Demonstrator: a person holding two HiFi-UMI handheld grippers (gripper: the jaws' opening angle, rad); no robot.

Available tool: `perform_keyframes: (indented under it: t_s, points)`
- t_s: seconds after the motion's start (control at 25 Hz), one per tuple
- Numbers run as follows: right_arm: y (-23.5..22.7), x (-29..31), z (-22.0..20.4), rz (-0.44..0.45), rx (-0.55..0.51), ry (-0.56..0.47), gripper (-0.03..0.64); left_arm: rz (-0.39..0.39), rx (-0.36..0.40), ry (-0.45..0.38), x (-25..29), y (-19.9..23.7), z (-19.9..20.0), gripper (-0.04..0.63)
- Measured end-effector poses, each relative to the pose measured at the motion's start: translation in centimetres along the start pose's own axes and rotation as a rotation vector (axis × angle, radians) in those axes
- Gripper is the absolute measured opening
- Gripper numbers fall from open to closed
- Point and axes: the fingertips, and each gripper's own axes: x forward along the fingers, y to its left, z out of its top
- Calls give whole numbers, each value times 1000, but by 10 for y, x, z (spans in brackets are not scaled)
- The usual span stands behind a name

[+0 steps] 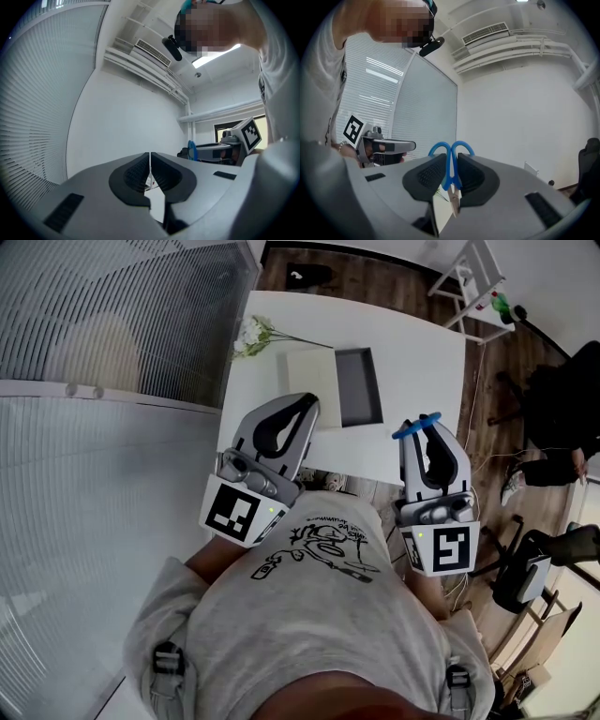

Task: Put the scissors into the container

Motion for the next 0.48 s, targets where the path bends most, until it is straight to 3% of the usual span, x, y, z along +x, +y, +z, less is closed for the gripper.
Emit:
perform_keyframes:
  t_s: [0.48]
  points:
    - [6, 25, -40, 26, 8, 81, 84, 0, -14, 14, -13, 7, -9, 26]
